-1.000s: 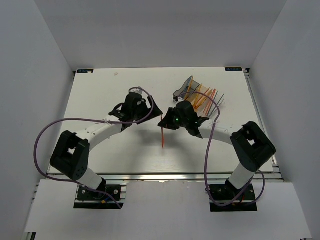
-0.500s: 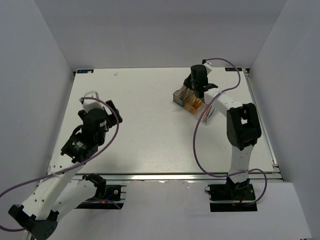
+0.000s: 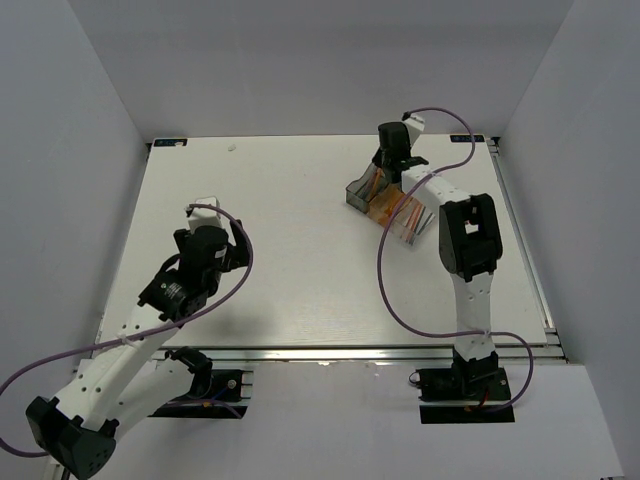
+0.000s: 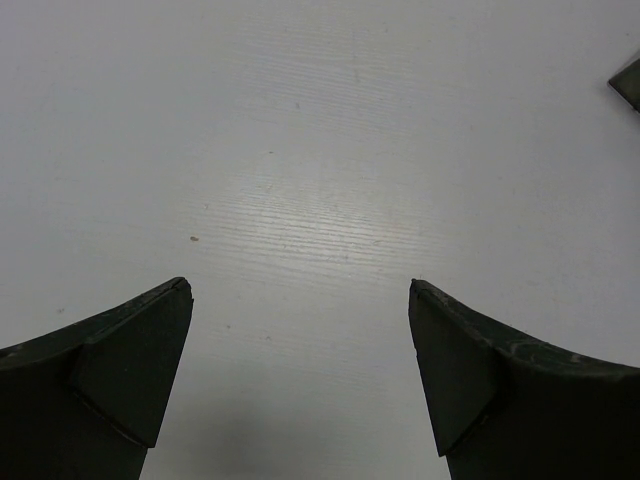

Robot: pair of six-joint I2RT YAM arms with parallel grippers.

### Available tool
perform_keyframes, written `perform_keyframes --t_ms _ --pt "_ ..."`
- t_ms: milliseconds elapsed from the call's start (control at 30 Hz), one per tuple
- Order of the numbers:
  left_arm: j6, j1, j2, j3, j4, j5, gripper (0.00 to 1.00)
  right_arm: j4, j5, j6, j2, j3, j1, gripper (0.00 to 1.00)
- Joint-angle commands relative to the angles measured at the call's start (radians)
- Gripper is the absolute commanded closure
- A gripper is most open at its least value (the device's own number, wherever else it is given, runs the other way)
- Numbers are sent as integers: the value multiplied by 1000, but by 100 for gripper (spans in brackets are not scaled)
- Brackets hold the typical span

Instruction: Sort the eating utensils into containers

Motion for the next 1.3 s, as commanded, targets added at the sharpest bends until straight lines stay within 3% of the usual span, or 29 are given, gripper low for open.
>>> perform_keyframes --t_ms 0,167,267,300,667,733,833,900,1033,1267 --pt "19 -1 -14 7 21 36 2 9 44 -31 16 36 -4 100" --pt "18 -1 -19 7 21 33 2 23 18 6 -23 -32 -4 98" --pt "18 -1 -14 7 20 33 2 52 11 21 -41 -73 -4 83" --pt "18 -1 -14 6 21 33 2 44 8 24 -44 -72 -4 68" --pt "15 -1 -26 7 18 29 2 -23 -18 -7 -72 -9 -4 64" --pt "13 -1 -25 9 13 9 2 -34 -27 -19 -96 -7 -3 59" --pt "-14 -1 -23 19 -6 -84 2 -45 -59 -68 -184 -29 4 41" --pt "-65 0 -16 35 -49 -167 2 -51 -79 -106 -286 -84 11 12" --pt "-161 25 -40 65 -134 -363 2 -97 -201 -236 -524 -260 11 11" --pt "-205 45 -126 87 -184 -467 2 -239 -297 -309 -1077 -671 13 11"
